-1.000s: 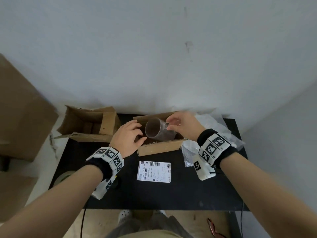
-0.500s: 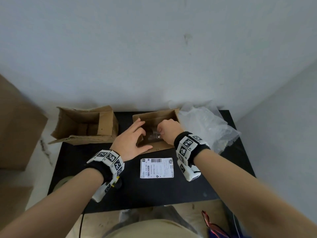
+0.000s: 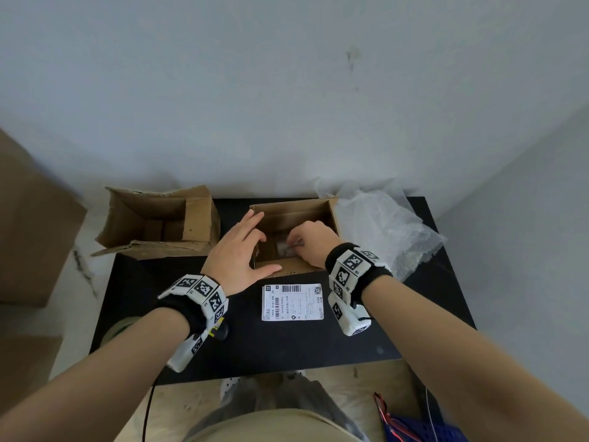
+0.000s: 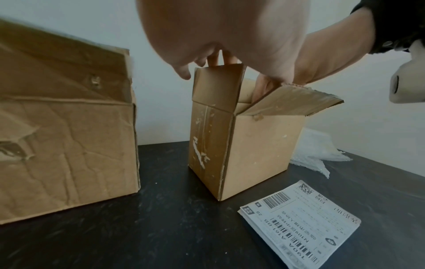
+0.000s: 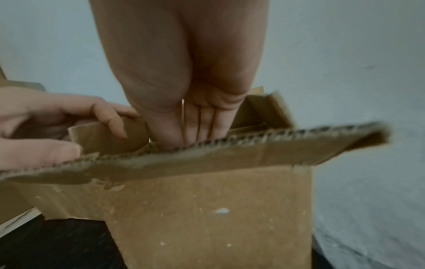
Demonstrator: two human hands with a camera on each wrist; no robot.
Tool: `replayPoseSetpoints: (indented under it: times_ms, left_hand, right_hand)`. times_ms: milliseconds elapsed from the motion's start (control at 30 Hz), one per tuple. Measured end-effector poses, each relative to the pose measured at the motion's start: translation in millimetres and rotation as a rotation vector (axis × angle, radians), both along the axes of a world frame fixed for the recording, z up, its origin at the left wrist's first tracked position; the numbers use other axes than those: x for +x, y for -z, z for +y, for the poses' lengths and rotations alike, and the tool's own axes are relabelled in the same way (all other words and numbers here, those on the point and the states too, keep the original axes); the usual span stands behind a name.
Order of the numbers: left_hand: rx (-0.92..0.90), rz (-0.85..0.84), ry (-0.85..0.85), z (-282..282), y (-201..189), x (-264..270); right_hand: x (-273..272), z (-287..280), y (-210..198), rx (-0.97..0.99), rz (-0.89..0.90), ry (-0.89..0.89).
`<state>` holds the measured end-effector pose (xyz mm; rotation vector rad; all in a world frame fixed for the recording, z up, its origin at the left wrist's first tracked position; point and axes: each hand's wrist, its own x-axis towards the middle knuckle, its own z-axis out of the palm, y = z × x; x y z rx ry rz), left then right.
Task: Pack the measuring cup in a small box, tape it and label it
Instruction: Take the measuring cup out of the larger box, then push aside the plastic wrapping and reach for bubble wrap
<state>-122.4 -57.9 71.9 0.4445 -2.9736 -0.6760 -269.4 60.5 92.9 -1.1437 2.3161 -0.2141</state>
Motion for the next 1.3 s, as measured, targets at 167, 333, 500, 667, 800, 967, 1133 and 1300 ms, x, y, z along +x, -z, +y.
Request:
replayPoseSetpoints:
  times_ms: [167,333,500,667,800,967,1133,1300]
  left_hand:
    - [0.003,-0.008,0.008,-1,1,2]
    - [0.000,-0.062,0.008,-2,-2,0]
    - [-0.012,-0.110,0.038,-8,-7,-3]
    - [-0.032,-0.141,0.056,-15,-11,-3]
    - [-0.059,-0.188,0.009,-23,-9,-1]
    - [-0.121,-0.249,-0.006,-32,-10,2]
    - [-0.152,-0.276,-0.028,-41,-10,1]
    - [-0.283,-0.294,0.021,-37,-12,-8]
  right_hand:
    - [-4,26,-5,-0.103,0.110,-0.083]
    - [-4,57,0,-0.042,0.342,-0.120]
    - [3,71,7,-0.098,0.290,0.055]
    - [8,80,15,-0.127,0.176,0.269]
    - [14,82,24,-0.158,0.092,0.394]
    - [25,70,32,-0.246,-0.015,0.491]
    - [22,46,34,-0.258,-0.052,0.464]
    - [15,37,23,-0.194,0.046,0.368]
